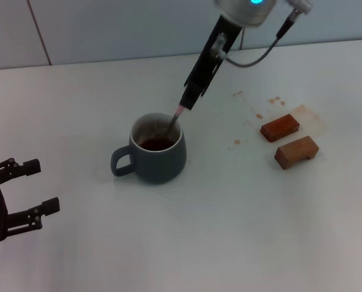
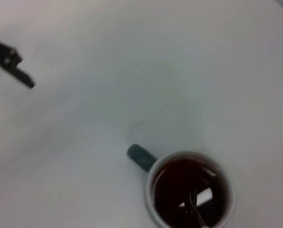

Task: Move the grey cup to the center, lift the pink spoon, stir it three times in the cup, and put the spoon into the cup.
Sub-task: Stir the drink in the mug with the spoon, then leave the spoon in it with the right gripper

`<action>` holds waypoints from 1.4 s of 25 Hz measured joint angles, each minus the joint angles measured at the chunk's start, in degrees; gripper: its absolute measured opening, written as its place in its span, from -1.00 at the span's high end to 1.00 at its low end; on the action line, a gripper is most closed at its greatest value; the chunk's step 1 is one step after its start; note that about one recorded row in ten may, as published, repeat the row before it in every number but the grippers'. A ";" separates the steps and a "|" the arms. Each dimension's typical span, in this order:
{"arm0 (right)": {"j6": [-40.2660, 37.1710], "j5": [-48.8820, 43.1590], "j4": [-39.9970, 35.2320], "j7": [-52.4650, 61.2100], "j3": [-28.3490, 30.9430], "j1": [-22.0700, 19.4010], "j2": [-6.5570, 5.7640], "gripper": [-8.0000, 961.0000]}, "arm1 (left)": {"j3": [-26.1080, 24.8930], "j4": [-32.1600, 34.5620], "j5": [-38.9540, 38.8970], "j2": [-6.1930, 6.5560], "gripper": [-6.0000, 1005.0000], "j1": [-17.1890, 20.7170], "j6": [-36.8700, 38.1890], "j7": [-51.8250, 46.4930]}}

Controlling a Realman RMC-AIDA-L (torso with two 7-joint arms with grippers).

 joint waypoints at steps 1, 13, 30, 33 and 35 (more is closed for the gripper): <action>-0.14 -0.02 0.51 -0.21 -0.20 0.46 0.29 0.72 | 0.00 0.00 0.00 0.00 -0.67 0.00 0.00 0.00; 2.63 -3.34 5.77 -0.70 -0.46 3.75 1.93 0.70 | 0.00 -0.26 0.51 -0.09 -0.67 0.23 0.08 0.38; 2.21 -3.63 5.27 -1.77 1.51 4.57 2.22 0.68 | -0.23 -0.28 0.51 -0.21 -0.67 -0.21 0.09 0.39; 4.81 -3.64 5.42 -0.75 1.33 4.60 1.96 0.68 | -0.14 -0.26 0.43 -0.23 -0.67 -0.24 0.07 0.39; 5.22 -5.04 5.58 0.25 1.09 4.74 1.66 0.68 | -0.11 -0.26 0.42 -0.24 -0.67 -0.25 0.07 0.39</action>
